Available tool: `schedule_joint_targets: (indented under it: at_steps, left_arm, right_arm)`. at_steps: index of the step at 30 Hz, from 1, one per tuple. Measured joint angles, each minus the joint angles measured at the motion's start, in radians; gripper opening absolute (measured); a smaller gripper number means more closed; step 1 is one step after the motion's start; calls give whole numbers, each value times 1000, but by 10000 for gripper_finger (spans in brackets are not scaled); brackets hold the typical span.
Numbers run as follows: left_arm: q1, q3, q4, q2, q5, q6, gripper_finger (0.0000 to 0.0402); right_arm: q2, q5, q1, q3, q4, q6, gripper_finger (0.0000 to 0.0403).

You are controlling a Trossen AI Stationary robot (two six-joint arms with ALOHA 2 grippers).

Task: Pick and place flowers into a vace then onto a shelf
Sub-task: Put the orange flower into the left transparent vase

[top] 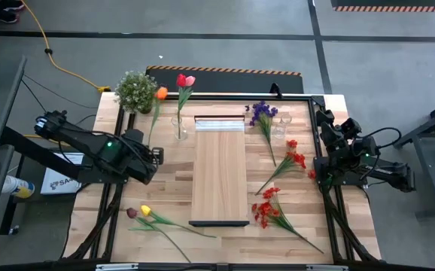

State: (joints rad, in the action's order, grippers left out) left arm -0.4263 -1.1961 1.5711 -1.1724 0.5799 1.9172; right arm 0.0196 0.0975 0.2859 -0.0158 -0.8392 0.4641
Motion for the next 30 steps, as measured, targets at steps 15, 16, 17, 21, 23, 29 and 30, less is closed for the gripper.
schedule_joint_targets:
  at_steps: [15,16,17,21,23,29,30]
  left_arm:
    - [0,-112,1,6,279,-81,20]
    - [0,-116,1,6,303,-86,20]
    - [0,-120,1,6,336,-92,20]
    - [0,-129,-1,6,455,-108,20]
    - [0,-132,-1,10,507,-115,20]
    - [0,-134,-1,19,644,-115,20]
    - [0,-134,-1,19,667,-115,20]
  right_arm:
    - [0,2,0,0,0,-20,271]
    - [0,2,0,0,0,-22,272]
    - [0,4,0,0,0,-27,272]
    - [0,5,0,0,0,-45,271]
    - [0,5,0,0,0,-46,271]
    - [0,5,0,0,0,-46,271]
    - [0,5,0,0,0,-46,271]
